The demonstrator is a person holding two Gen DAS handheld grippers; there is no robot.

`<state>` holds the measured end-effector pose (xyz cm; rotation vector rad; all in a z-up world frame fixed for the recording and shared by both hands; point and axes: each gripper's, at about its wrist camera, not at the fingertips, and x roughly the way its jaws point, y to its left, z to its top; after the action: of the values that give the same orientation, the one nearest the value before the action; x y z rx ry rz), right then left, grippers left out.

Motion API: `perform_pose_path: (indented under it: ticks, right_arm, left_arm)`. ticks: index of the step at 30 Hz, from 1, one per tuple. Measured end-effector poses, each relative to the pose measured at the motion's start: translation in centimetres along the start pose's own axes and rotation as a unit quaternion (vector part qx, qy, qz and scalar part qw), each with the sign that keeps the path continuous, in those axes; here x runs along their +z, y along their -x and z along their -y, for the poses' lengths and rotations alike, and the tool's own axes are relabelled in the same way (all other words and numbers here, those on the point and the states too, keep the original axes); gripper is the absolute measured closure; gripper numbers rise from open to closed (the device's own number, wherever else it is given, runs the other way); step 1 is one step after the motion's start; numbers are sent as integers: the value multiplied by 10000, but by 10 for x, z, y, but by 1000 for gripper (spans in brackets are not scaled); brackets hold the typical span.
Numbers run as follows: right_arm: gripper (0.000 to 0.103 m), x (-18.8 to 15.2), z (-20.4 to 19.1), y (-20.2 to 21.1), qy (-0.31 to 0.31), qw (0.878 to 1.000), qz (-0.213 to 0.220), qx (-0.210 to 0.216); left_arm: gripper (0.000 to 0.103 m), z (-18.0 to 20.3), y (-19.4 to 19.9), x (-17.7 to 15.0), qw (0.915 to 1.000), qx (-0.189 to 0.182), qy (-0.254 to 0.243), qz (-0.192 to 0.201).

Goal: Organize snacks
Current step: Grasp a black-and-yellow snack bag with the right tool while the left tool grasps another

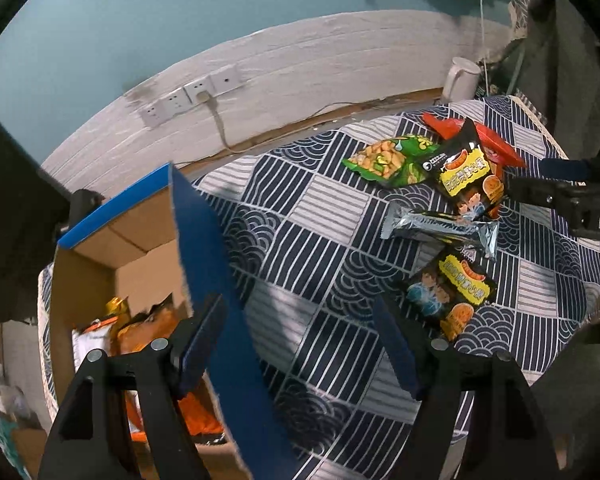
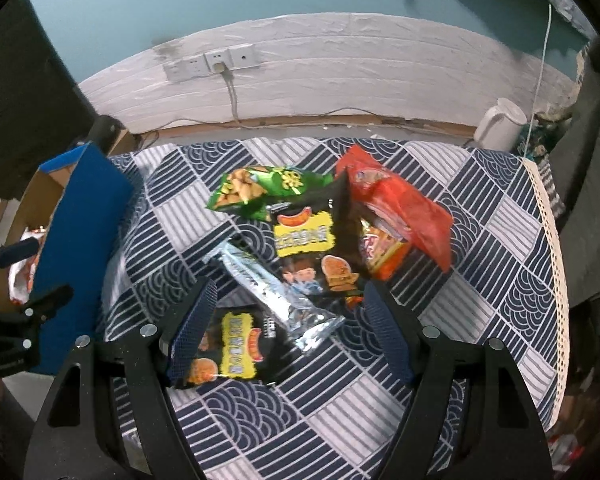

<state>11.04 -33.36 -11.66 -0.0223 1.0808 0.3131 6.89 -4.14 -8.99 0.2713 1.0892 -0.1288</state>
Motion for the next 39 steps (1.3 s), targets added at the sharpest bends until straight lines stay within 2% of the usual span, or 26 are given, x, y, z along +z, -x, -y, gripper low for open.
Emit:
perform_pose_path:
  ticks: [9, 21, 33, 34, 36, 37, 39]
  right_arm:
    - [24, 10, 5, -34, 227, 9994, -185, -201]
    - [24, 18, 0, -88, 481, 9951, -632, -591]
    - [24, 22, 1, -113, 637, 9913, -663, -943]
    - [25, 21, 1, -112, 668, 9911, -636, -958]
    - [39, 21, 0, -109, 719, 9902, -609, -1029]
    - [42, 21, 0, -107, 725, 9901, -592, -1043]
    - [44, 20, 2, -102, 680, 9916, -553, -955]
  left_arm:
    - [26, 4, -37, 14, 9997, -130, -79, -173]
    - [26, 12, -68, 24, 9992, -264, -268, -136]
    - [26, 22, -86, 28, 9980, -375, -485, -171]
    - [26, 22, -86, 27, 9979, -386, -498, -159]
    - [26, 22, -87, 26, 9979, -381, -504, -159]
    - [26, 22, -86, 26, 9979, -388, -499, -161]
    - [26, 23, -84, 27, 9978, -382, -522, -131]
